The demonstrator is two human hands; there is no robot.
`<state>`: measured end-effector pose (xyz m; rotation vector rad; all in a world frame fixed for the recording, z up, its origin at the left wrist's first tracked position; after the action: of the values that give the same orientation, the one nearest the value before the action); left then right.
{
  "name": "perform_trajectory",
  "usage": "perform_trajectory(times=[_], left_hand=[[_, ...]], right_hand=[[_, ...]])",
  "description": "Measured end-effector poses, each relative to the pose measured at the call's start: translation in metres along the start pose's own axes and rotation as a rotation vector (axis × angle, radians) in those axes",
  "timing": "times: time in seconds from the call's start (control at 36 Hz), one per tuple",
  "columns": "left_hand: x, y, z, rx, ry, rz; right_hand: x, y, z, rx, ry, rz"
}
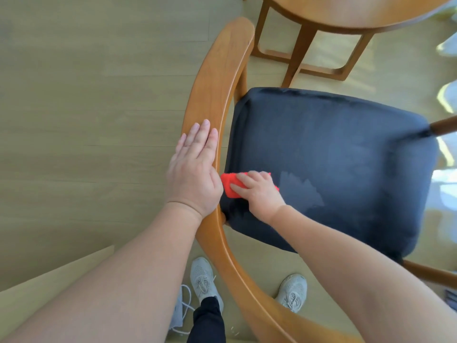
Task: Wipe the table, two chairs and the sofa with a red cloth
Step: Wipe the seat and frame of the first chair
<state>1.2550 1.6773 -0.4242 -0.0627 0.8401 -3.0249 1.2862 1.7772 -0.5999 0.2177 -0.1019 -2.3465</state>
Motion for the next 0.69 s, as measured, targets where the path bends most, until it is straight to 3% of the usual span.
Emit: perform_trajectory(times=[0.25, 0.36, 0.47, 0.58, 0.69], left_hand=[[-0.001, -0.004, -0.003, 0.040, 0.064, -0.011], [-0.003, -0.015, -0.010, 0.081, 0.147, -0.120], [-0.004, -0.015, -0.010, 0.094, 0.153, -0.115], [-0.003, -0.015, -0.008, 0.077, 0.134, -0.118], [-0.003, -0.015, -0.007, 0.069, 0.134, -0.115]], right_hand=[[-0.079, 0.049, -0.025, -0.039, 0.093, 0.301], [-0.096, 0.051, -0.022, -0.067, 0.113, 0.411], [-0.091, 0.039, -0.019, -0.089, 0.082, 0.493], [-0.079, 0.014, -0.012, -0.081, -0.016, 0.482], [-0.062, -0.031, 0.001, -0.111, -0.078, 0.342]])
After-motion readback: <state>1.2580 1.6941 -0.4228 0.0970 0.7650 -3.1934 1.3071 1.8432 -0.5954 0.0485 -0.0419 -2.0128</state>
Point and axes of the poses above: each hand's wrist, its own x-axis towards the middle knuckle, its own z-axis out of the back of the hand, y = z × x, the point moved 10 cm from there along x, towards the middle knuckle, and after that the axes turned 12 degrees about -x, right-handed, at the moved point
